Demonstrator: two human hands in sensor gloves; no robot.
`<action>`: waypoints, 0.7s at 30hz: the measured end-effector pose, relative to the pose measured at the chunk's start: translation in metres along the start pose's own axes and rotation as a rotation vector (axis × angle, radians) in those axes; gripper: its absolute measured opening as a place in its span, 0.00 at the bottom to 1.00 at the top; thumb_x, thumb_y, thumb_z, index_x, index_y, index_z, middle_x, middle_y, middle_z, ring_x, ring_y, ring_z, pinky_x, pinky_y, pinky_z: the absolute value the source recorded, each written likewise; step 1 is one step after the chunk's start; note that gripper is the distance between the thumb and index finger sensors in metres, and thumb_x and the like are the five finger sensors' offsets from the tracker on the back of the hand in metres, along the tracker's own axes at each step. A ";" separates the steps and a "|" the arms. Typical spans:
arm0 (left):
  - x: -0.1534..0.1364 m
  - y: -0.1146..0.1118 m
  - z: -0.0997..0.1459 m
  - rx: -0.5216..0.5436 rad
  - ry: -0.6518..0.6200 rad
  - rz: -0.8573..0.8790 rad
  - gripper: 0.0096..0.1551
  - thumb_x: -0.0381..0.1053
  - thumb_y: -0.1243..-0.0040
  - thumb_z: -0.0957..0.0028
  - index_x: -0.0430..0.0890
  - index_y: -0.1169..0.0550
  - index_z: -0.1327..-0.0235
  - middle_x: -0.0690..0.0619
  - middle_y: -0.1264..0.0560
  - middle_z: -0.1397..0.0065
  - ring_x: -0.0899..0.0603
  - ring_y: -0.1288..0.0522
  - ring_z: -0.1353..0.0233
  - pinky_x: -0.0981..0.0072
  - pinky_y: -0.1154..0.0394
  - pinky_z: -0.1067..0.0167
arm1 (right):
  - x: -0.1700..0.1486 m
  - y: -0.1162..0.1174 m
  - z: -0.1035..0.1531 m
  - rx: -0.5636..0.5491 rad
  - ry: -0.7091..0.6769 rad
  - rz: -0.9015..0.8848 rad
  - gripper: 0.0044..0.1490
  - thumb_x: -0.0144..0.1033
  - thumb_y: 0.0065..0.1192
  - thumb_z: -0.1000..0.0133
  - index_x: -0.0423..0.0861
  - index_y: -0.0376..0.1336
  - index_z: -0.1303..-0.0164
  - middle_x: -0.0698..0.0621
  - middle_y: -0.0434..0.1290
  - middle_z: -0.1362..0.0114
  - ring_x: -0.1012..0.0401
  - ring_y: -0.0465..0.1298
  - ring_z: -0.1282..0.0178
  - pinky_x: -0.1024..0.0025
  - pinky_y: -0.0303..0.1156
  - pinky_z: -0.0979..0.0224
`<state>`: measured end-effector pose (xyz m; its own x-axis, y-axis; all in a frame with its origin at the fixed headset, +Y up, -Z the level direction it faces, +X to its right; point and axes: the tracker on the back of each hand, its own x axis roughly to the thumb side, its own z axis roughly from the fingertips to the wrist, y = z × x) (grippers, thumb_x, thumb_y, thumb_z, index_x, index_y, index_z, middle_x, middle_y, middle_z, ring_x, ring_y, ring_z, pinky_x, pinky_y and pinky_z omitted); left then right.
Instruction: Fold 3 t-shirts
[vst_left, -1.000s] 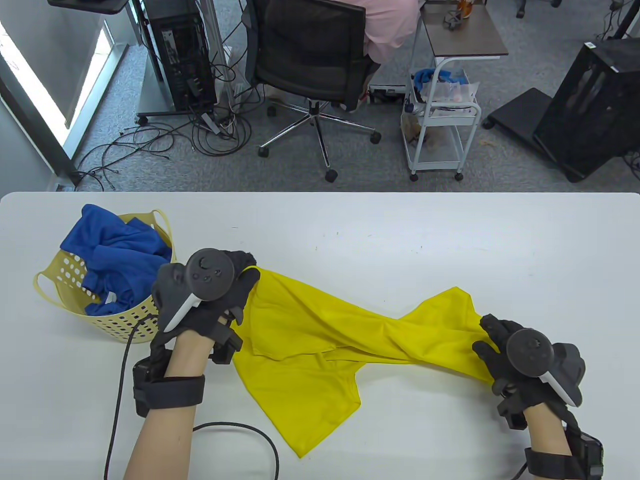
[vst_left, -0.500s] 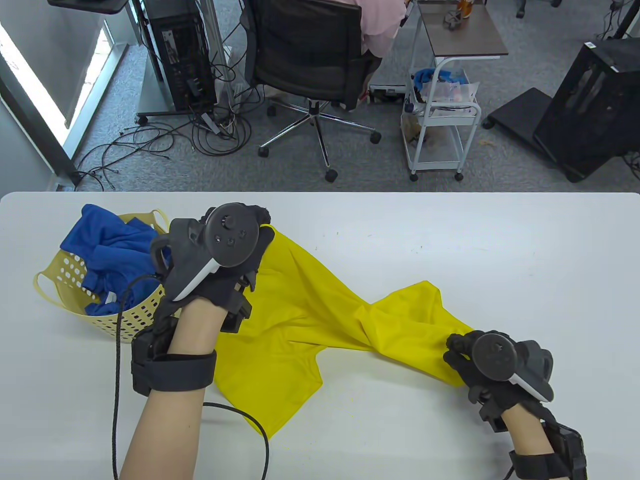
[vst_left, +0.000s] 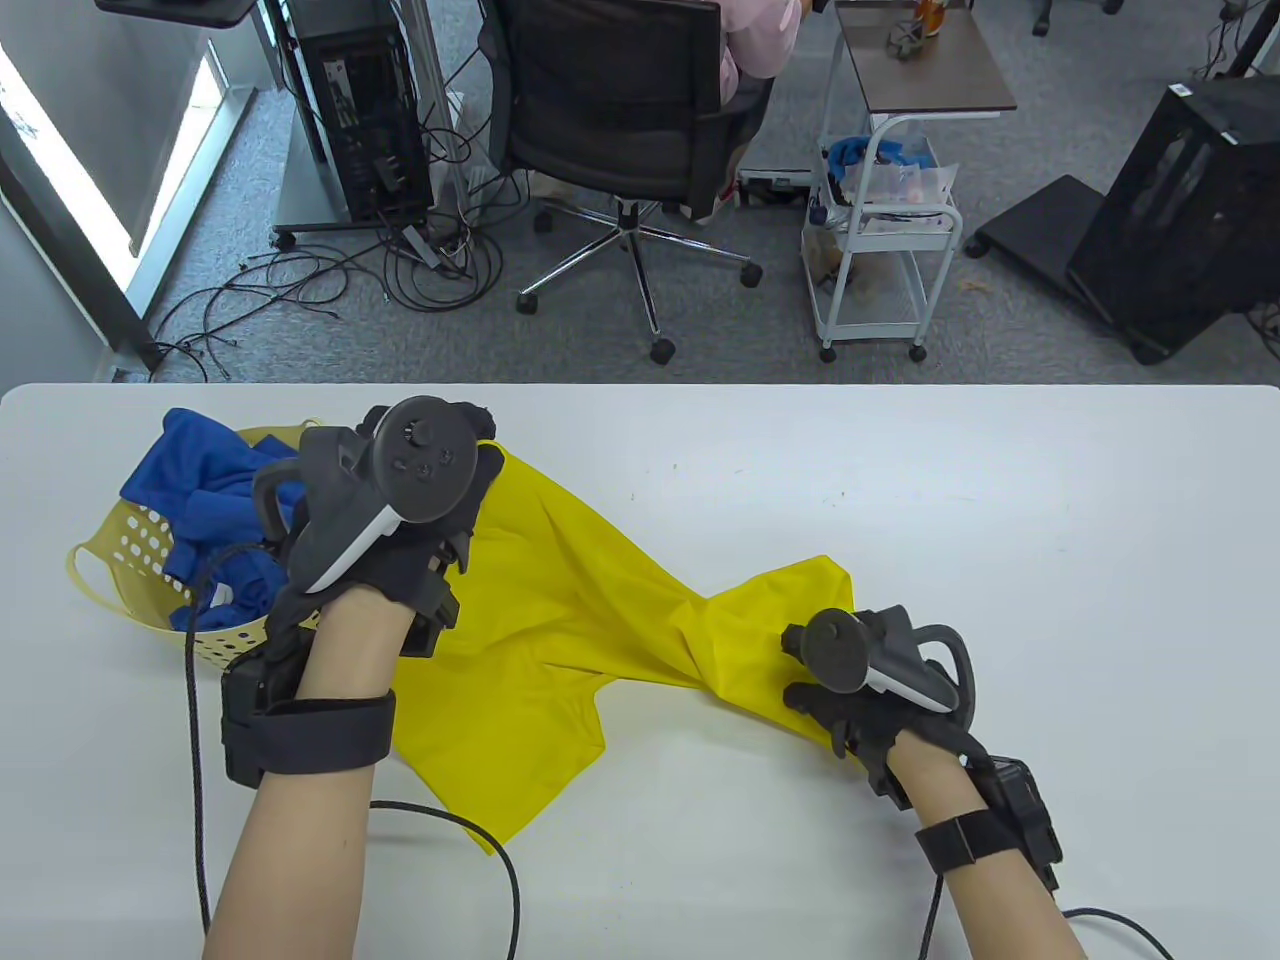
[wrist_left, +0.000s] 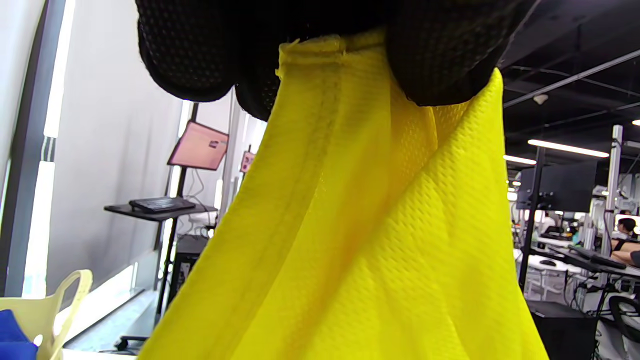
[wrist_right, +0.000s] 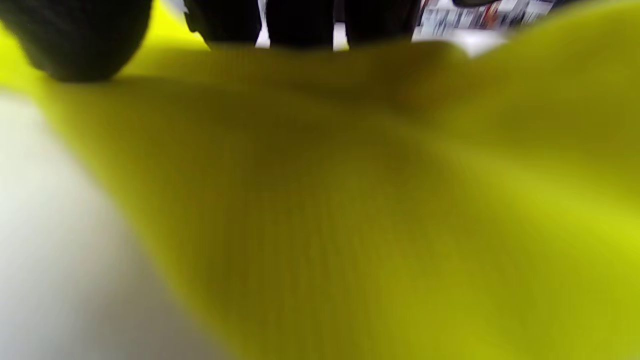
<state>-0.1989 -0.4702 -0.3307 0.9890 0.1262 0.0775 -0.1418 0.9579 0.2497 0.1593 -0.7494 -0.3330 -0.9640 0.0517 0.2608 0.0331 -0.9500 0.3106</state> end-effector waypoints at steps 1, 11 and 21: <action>-0.004 -0.001 0.000 -0.004 0.005 -0.004 0.22 0.58 0.36 0.53 0.56 0.20 0.46 0.54 0.20 0.43 0.45 0.23 0.38 0.55 0.22 0.41 | 0.001 0.004 -0.003 0.020 0.003 0.014 0.45 0.56 0.69 0.57 0.56 0.58 0.30 0.47 0.61 0.21 0.39 0.58 0.19 0.29 0.47 0.22; -0.033 -0.009 0.007 -0.019 0.044 -0.024 0.22 0.58 0.36 0.53 0.56 0.20 0.46 0.54 0.20 0.43 0.45 0.23 0.38 0.55 0.22 0.41 | 0.014 0.012 0.013 0.068 -0.074 0.105 0.48 0.63 0.69 0.59 0.57 0.58 0.29 0.49 0.54 0.17 0.38 0.52 0.16 0.25 0.41 0.22; -0.055 -0.009 0.022 -0.027 0.089 0.005 0.22 0.58 0.36 0.53 0.56 0.20 0.46 0.54 0.20 0.43 0.45 0.23 0.38 0.55 0.22 0.41 | 0.004 0.011 0.030 -0.099 -0.019 0.194 0.23 0.46 0.65 0.52 0.59 0.68 0.46 0.53 0.63 0.23 0.41 0.61 0.20 0.30 0.50 0.22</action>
<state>-0.2530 -0.4913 -0.3155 0.9882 0.1527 -0.0077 -0.1472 0.9636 0.2231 0.1634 -0.7508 -0.3009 -0.9367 -0.1303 0.3249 0.1907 -0.9682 0.1617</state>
